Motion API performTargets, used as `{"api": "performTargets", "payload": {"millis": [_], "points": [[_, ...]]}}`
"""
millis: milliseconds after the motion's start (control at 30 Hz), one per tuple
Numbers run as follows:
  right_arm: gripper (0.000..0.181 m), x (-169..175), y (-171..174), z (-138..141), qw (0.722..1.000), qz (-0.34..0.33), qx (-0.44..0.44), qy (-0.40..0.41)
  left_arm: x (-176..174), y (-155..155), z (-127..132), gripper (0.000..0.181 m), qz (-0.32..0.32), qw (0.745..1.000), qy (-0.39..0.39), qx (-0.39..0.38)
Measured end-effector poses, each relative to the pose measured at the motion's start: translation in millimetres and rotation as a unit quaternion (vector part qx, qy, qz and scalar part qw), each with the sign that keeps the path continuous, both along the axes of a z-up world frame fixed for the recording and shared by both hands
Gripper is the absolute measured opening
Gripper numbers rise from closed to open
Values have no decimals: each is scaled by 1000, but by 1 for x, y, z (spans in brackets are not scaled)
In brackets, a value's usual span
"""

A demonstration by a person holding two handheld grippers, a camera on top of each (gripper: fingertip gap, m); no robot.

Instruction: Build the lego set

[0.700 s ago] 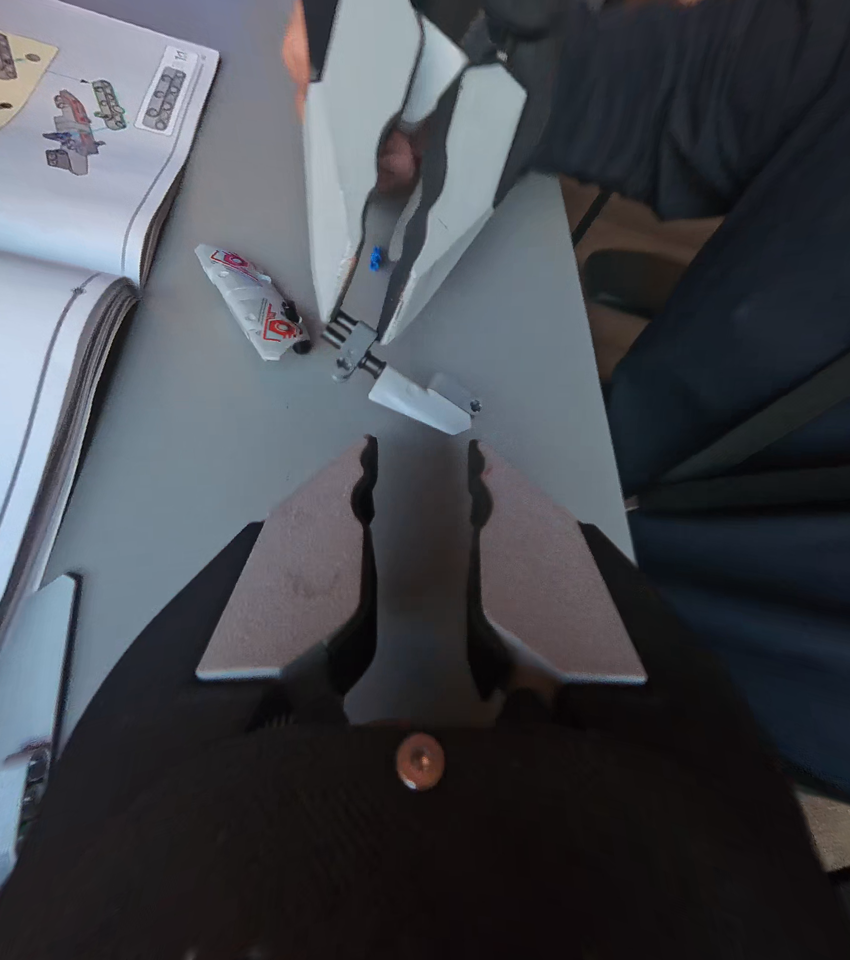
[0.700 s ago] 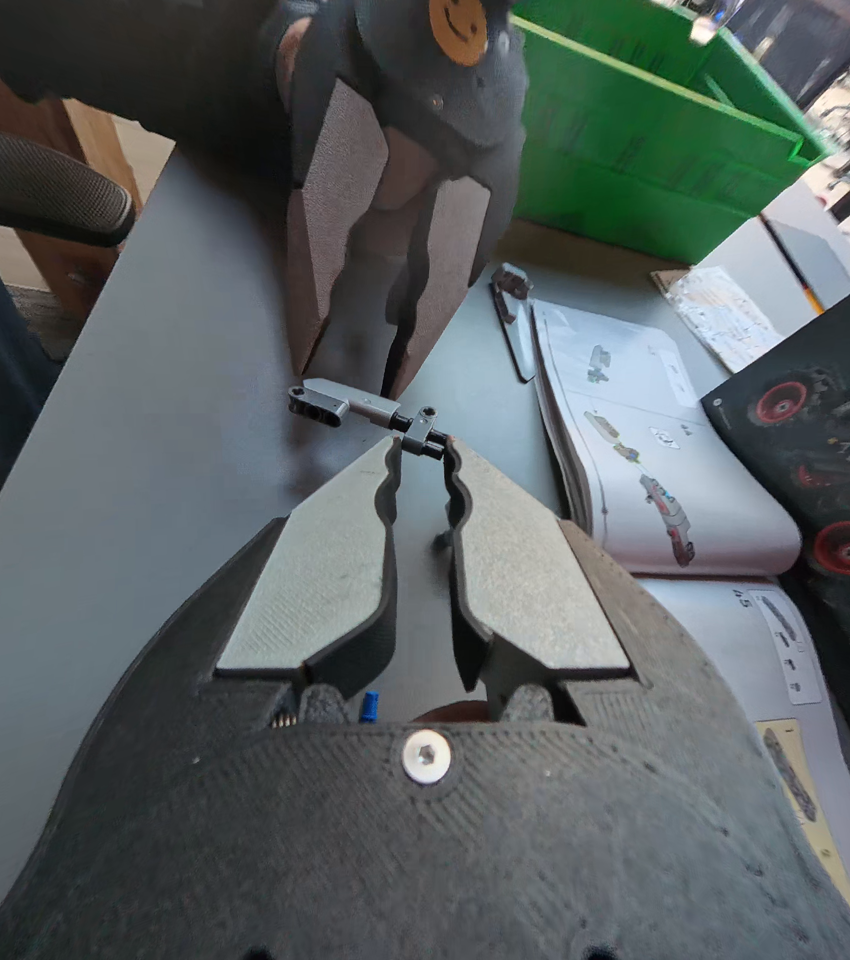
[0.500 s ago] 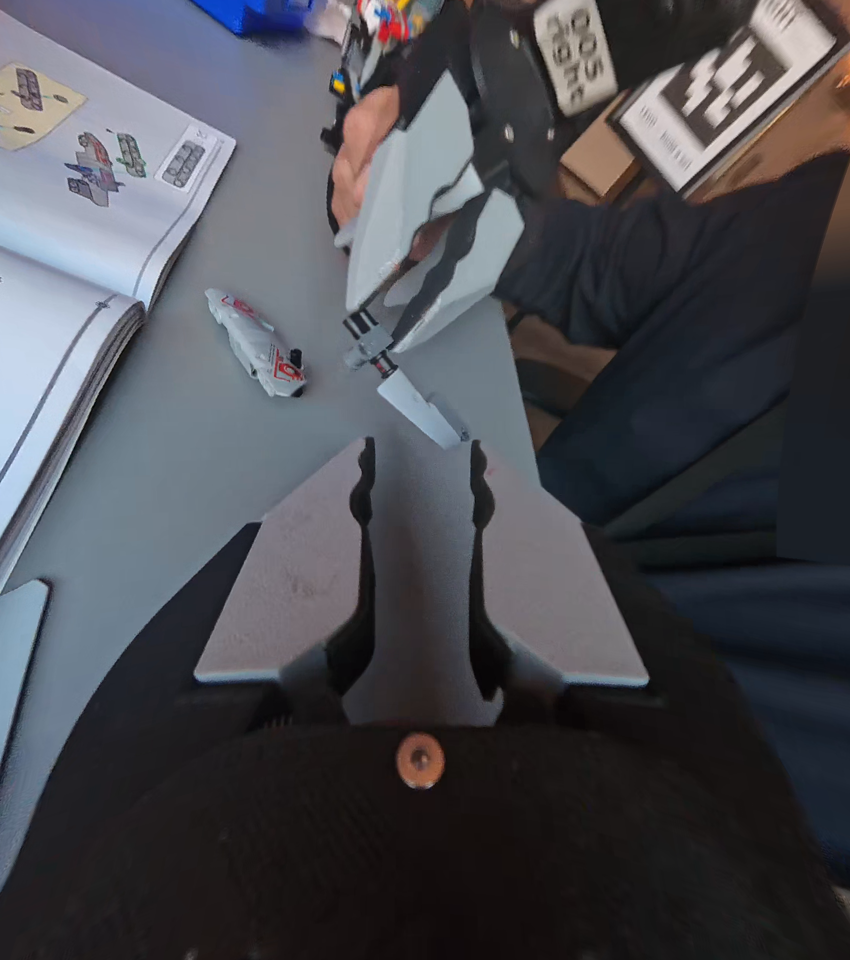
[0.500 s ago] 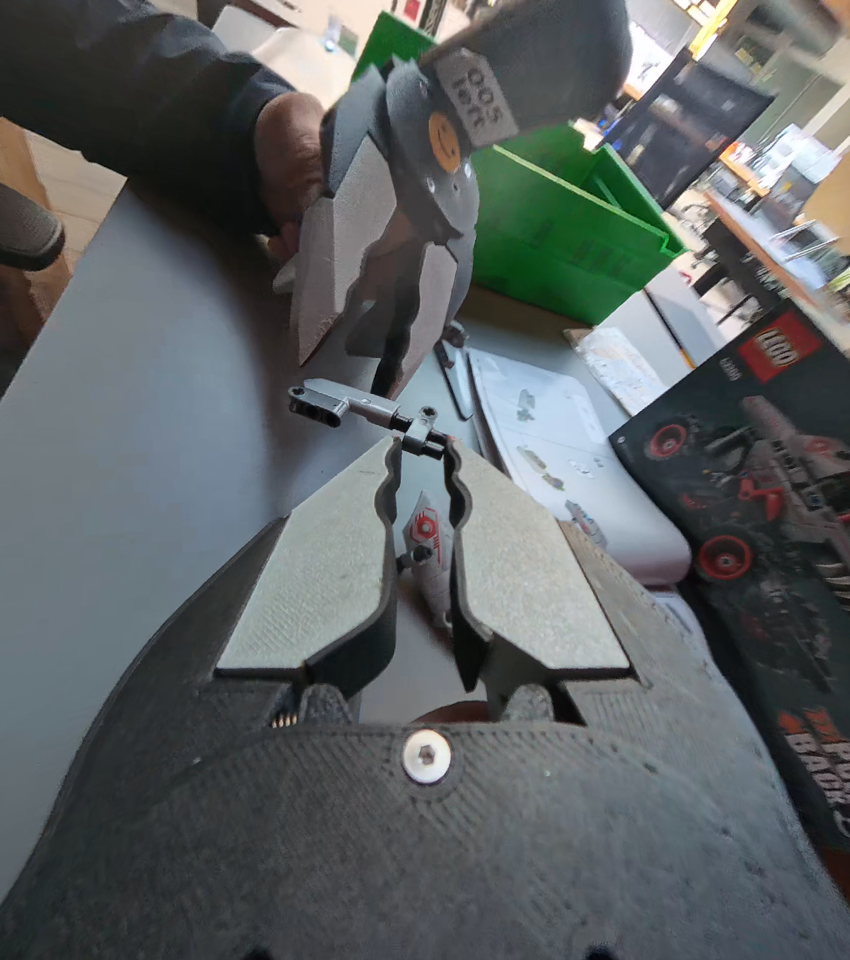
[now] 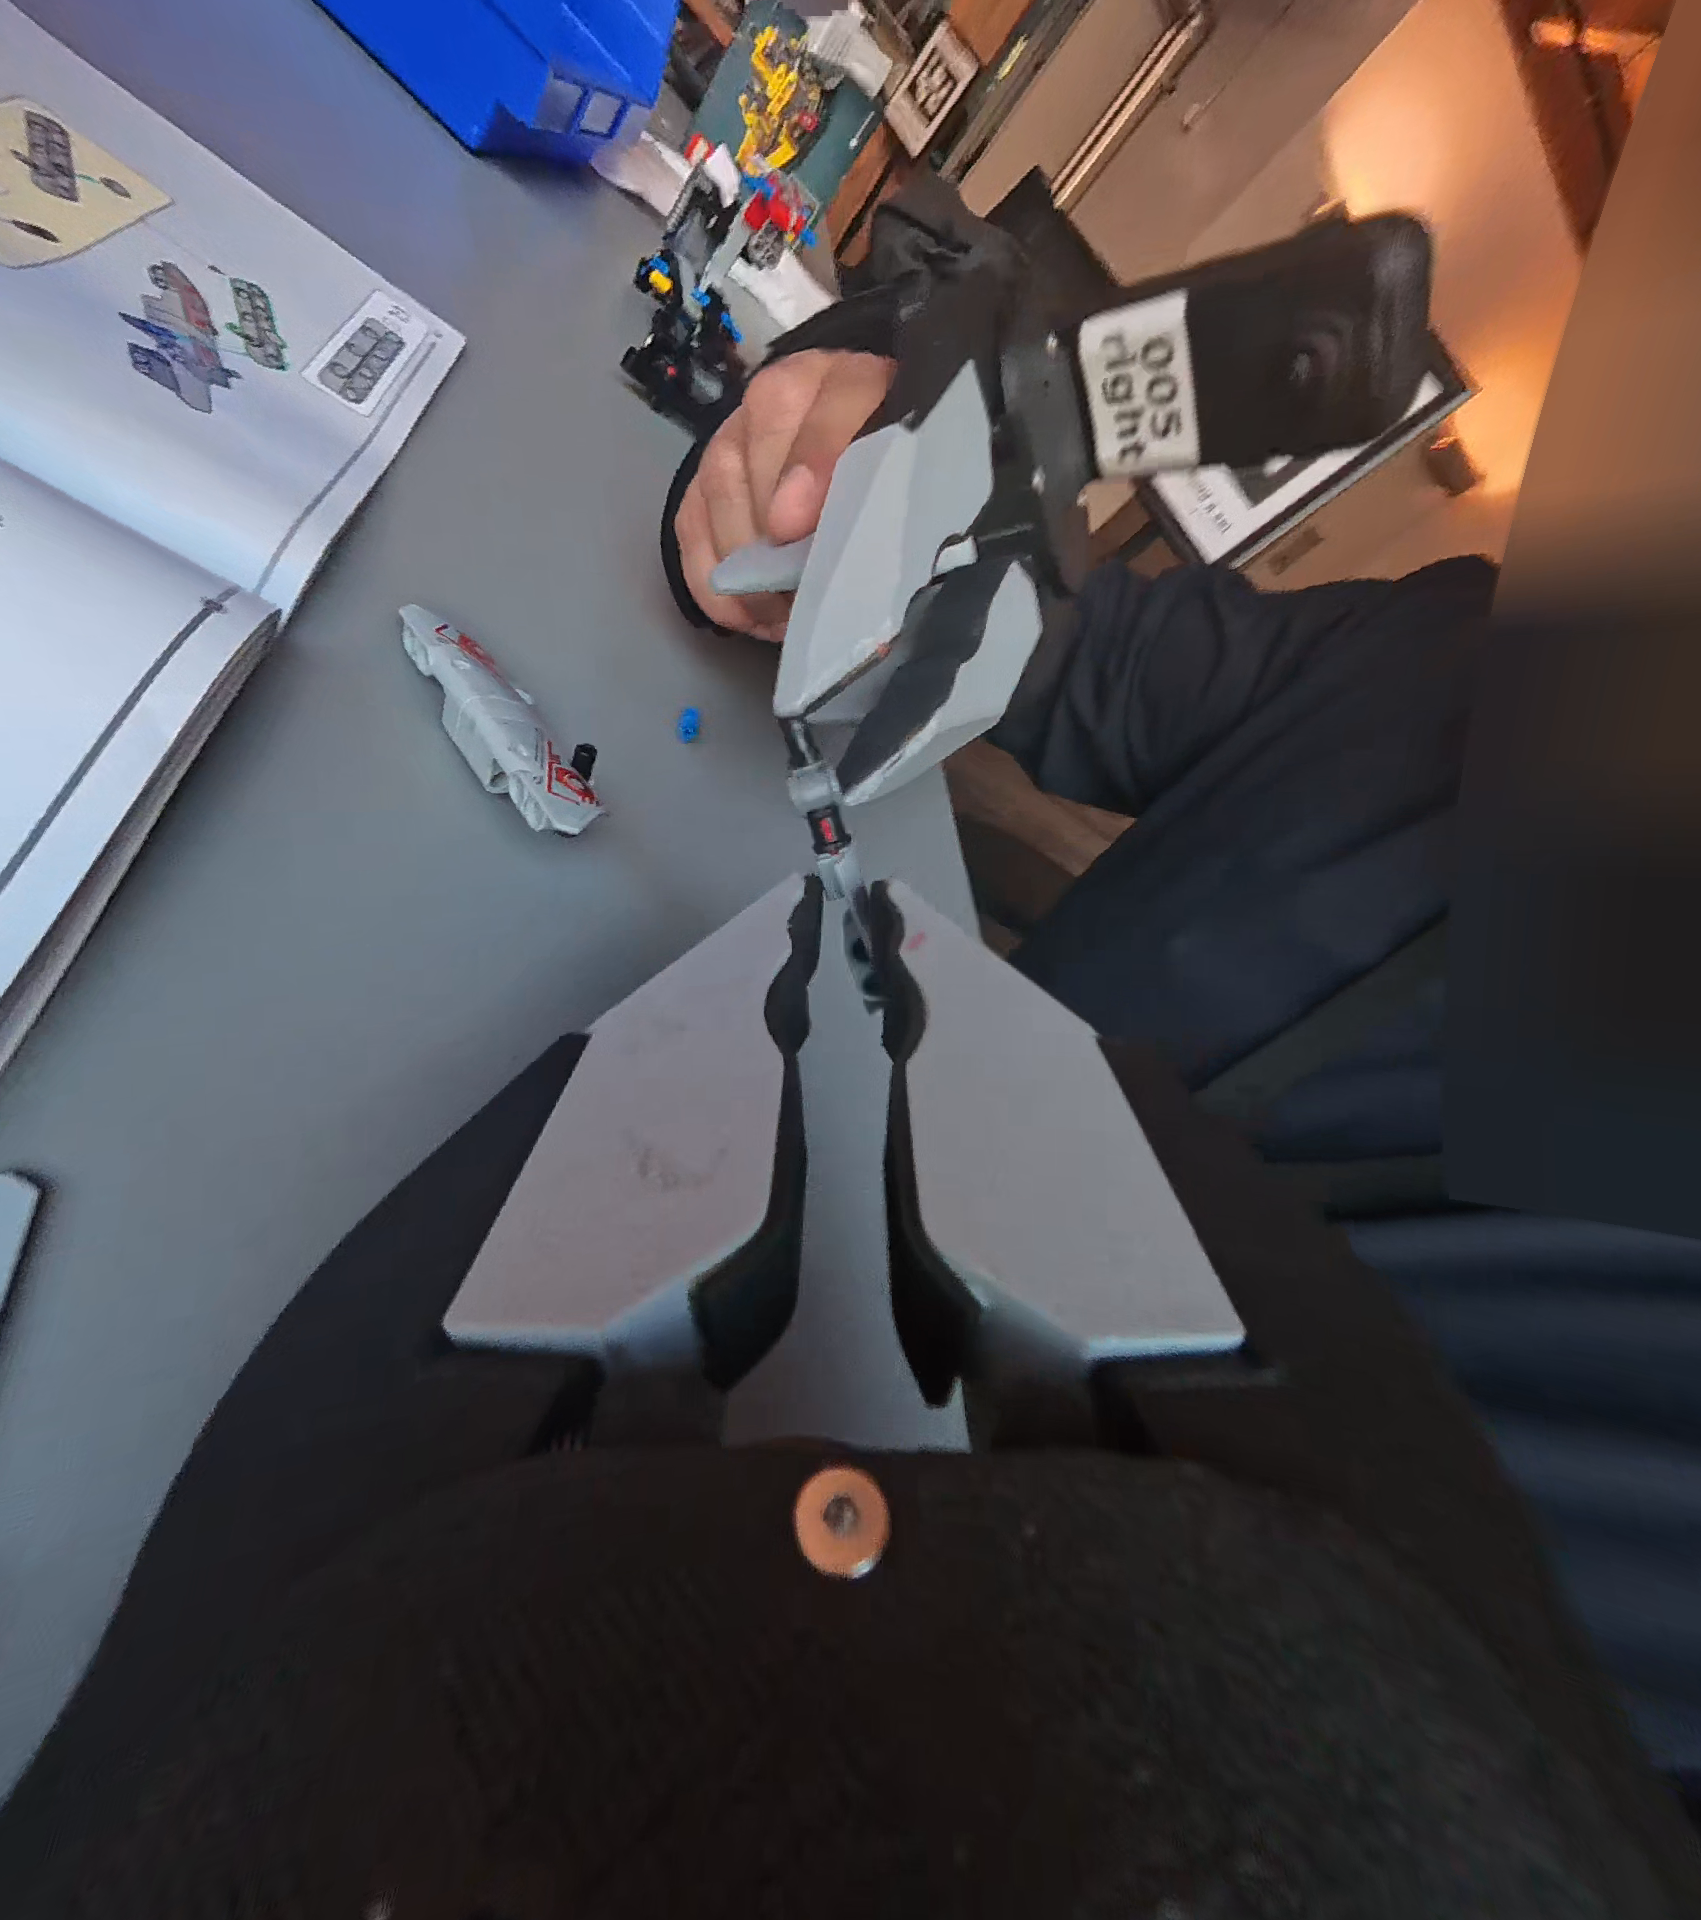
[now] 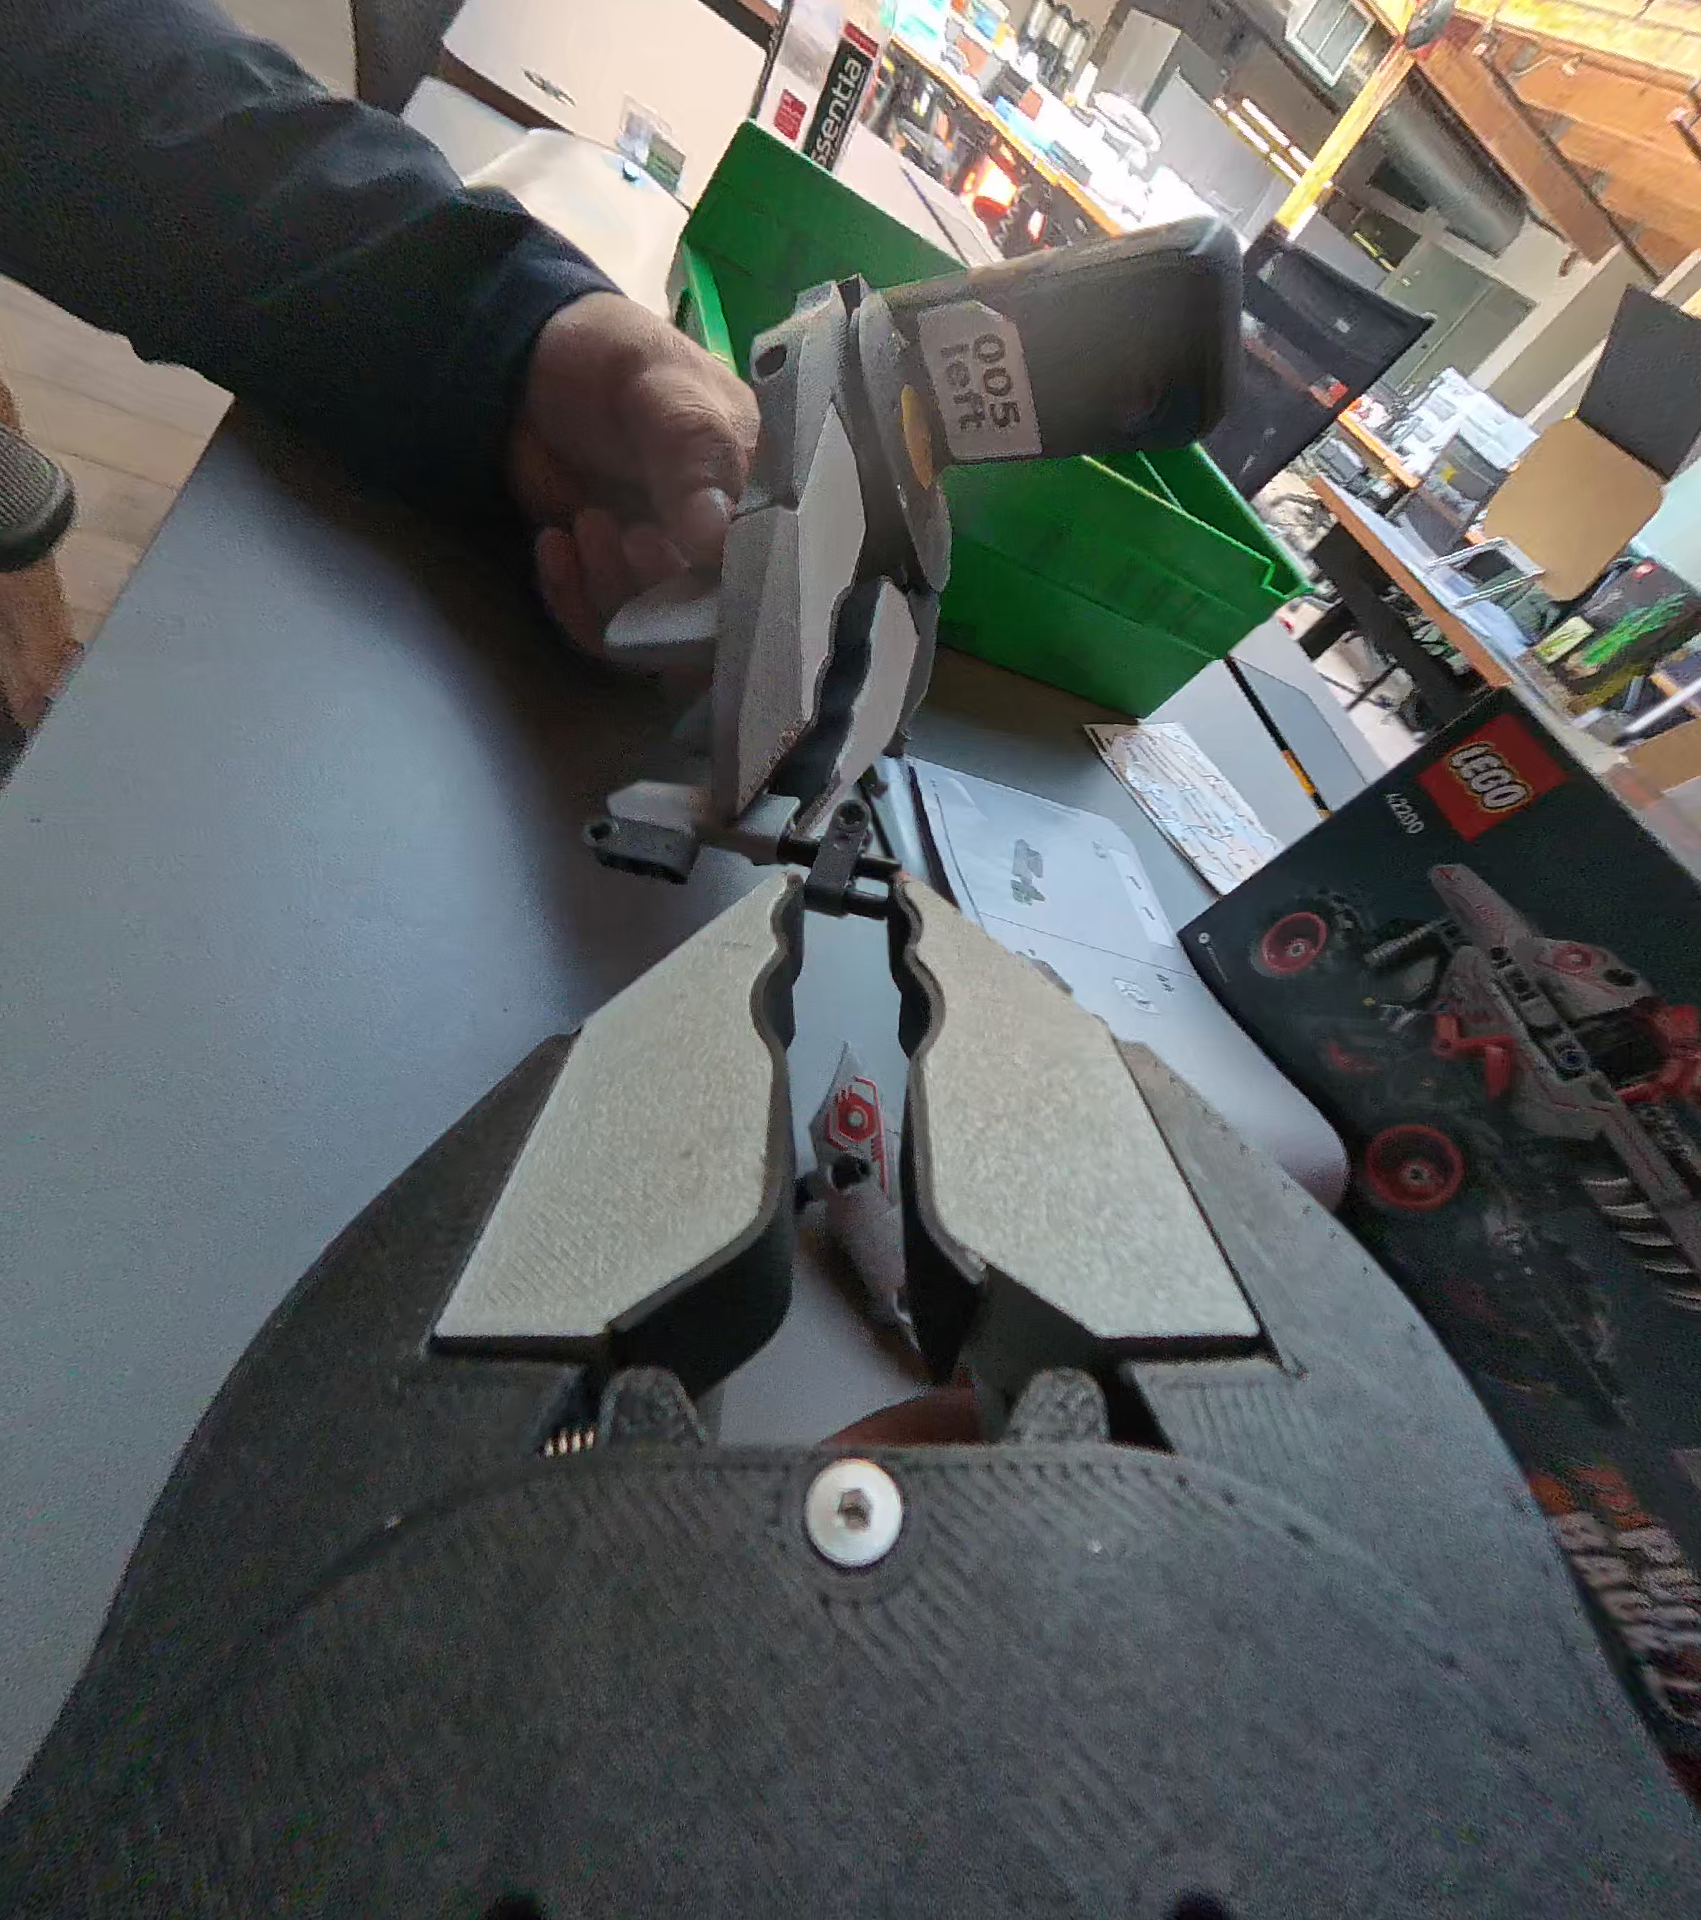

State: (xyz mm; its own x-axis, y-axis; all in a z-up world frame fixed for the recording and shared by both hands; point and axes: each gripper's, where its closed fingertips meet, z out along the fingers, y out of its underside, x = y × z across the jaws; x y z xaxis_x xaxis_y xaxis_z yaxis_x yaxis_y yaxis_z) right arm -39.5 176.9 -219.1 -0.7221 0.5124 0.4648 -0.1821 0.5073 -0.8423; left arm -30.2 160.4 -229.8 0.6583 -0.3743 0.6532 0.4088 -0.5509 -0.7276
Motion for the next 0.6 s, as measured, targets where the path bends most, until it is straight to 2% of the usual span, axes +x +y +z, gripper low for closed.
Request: {"api": "performTargets", "payload": {"millis": [100, 200, 267, 400, 500, 600], "points": [[17, 4, -3, -6, 996, 33, -37, -71, 0, -4, 0, 5, -8, 999, 40, 0], [26, 12, -9, -14, 980, 79, -77, -166, 3, -9, -4, 5, -20, 997, 77, -13], [28, 15, -12, -14, 971, 95, -100, -196, 7, -12, -10, 5, -34, 995, 94, -25], [21, 20, -16, -11, 957, 121, -124, -234, 15, -15, -16, 5, -51, 992, 112, -40], [10, 25, -22, -10, 955, 139, -121, -234, 21, -16, -17, 5, -62, 991, 115, -43], [9, 30, -29, -12, 953, 153, -112, -235, 25, -19, -15, 5, -75, 992, 95, -40]]}}
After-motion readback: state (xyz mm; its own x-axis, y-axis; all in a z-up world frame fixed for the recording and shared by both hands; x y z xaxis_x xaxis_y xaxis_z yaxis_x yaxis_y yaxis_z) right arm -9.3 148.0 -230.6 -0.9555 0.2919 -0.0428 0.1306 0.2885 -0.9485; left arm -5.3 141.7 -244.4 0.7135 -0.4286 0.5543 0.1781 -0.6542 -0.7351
